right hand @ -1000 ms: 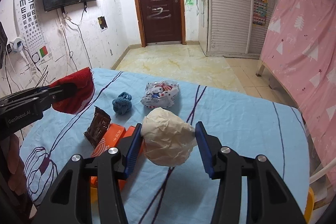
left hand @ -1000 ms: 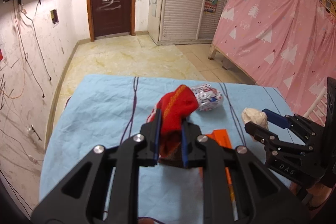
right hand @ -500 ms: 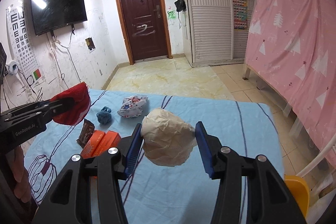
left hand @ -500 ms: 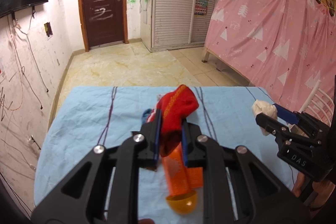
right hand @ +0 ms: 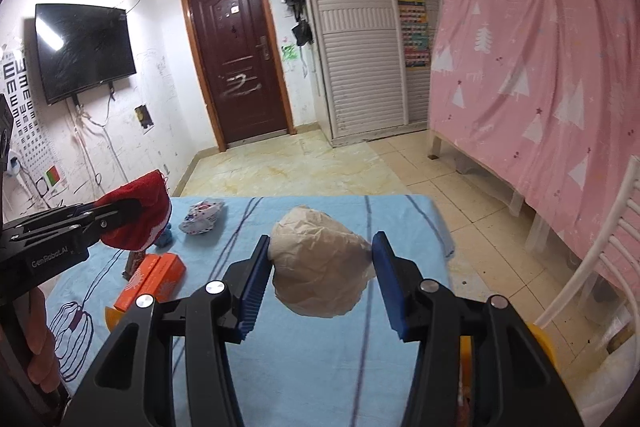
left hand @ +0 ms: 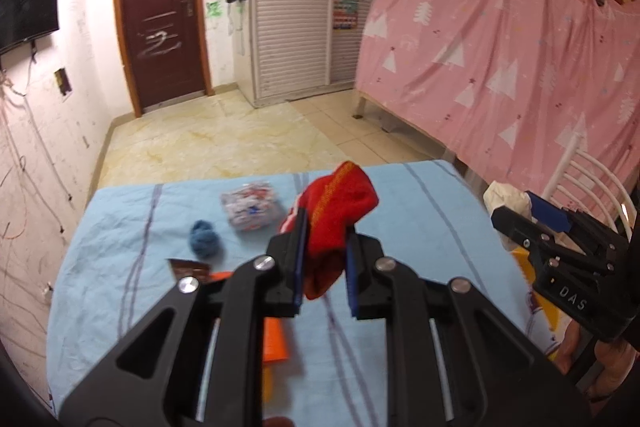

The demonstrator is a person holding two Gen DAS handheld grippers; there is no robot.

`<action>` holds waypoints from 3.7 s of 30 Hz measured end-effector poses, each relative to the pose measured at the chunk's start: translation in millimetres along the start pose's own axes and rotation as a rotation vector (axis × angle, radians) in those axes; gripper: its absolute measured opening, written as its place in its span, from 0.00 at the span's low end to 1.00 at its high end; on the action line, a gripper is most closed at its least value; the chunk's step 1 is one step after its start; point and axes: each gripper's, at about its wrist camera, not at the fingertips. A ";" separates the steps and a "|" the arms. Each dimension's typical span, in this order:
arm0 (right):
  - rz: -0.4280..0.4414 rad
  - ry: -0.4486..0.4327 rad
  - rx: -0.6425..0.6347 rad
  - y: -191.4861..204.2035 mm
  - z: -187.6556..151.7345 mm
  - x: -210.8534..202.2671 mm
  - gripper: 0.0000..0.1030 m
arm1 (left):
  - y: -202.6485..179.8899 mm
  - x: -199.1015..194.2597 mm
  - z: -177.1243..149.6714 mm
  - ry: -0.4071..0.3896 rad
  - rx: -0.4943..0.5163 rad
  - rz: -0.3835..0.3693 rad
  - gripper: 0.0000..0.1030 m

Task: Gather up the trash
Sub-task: 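Carry the red sock and paper over the yellow bin and open both grippers, then move both open grippers back over the items on the bedsheet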

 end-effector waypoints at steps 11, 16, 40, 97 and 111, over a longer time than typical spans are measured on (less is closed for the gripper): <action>-0.096 -0.028 0.076 -57.7 -21.6 -36.9 0.43 | -72.3 -0.5 1.8 0.003 0.091 -0.085 0.14; -0.135 -0.038 0.113 -84.5 -34.6 -52.6 0.43 | -99.9 1.8 0.0 0.011 0.128 -0.111 0.14; -0.217 -0.046 0.237 -159.8 -68.5 -78.3 0.67 | -213.6 22.3 -13.9 0.053 0.256 -0.222 0.15; -0.055 0.051 -0.022 21.0 21.3 34.6 0.67 | 9.0 10.4 30.4 -0.031 0.000 0.029 0.73; 0.009 0.115 -0.128 91.5 41.2 91.3 0.67 | 91.5 26.6 30.0 0.016 -0.067 0.120 0.73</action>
Point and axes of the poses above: each gripper's, at about its wrist camera, not at the fingertips, and x roughly the way its jaws point, y to its left, z to its top
